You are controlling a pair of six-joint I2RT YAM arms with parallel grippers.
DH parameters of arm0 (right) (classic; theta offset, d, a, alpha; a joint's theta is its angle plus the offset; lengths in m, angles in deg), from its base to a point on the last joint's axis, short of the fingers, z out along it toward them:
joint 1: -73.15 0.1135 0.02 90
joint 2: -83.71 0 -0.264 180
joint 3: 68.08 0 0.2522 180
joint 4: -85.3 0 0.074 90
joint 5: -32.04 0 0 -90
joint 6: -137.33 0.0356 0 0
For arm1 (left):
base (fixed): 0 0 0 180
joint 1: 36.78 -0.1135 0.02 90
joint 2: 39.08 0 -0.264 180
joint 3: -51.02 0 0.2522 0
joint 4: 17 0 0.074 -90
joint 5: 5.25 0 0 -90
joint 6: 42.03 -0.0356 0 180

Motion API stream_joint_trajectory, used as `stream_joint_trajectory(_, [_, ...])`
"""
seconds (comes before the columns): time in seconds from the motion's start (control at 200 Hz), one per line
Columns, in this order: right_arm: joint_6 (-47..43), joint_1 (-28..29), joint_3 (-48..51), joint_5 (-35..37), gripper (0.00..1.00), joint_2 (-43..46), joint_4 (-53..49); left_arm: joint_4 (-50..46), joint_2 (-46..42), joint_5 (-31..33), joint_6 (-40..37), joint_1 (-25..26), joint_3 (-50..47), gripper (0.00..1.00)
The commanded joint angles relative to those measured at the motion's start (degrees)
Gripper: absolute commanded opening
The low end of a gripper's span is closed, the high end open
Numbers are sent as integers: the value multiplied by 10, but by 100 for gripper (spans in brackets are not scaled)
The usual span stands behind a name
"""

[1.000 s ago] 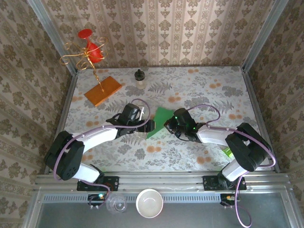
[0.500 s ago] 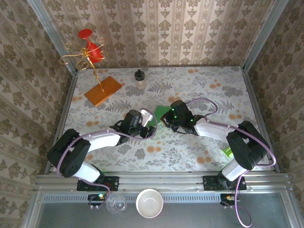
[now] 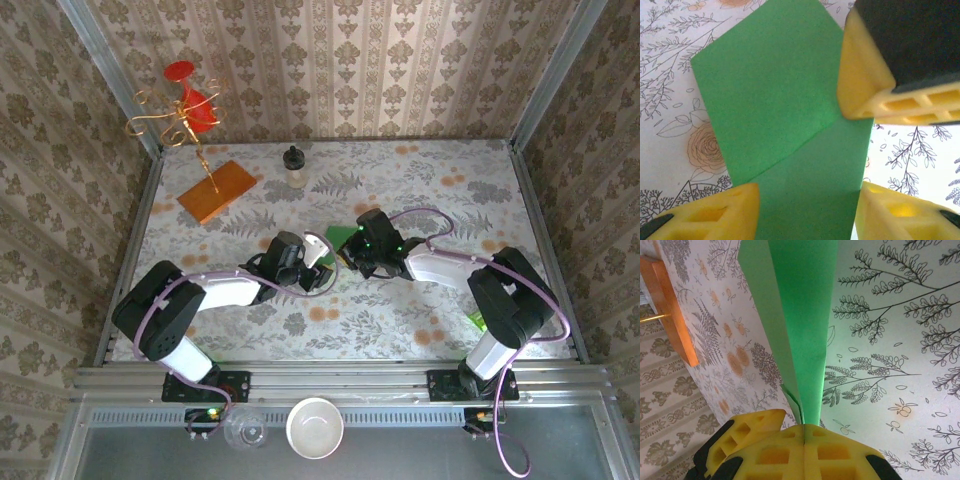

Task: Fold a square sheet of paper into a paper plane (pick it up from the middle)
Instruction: Fold the wing for the fifth time at the center of the table.

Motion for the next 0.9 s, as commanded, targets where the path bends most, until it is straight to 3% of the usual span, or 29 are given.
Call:
stream_joint_trajectory(0.0, [10, -4, -18, -16, 8, -8, -16, 21, 14, -14, -19, 5, 8, 50])
stream_joint_trajectory(0.54, [19, -9, -18, -30, 13, -11, -18, 28, 38, -7, -26, 9, 7, 35])
stream_joint_trajectory(0.62, [15, -10, -20, -29, 21, -9, -27, 29, 40, -7, -26, 8, 7, 30])
stream_joint_trajectory(0.78, [-1, -21, -25, -29, 48, 6, -61, 33, 41, -25, -19, 7, 4, 21])
stream_joint_trajectory(0.89, [-20, -33, -15, -10, 60, 30, -86, 33, 41, -45, -3, -1, 4, 16])
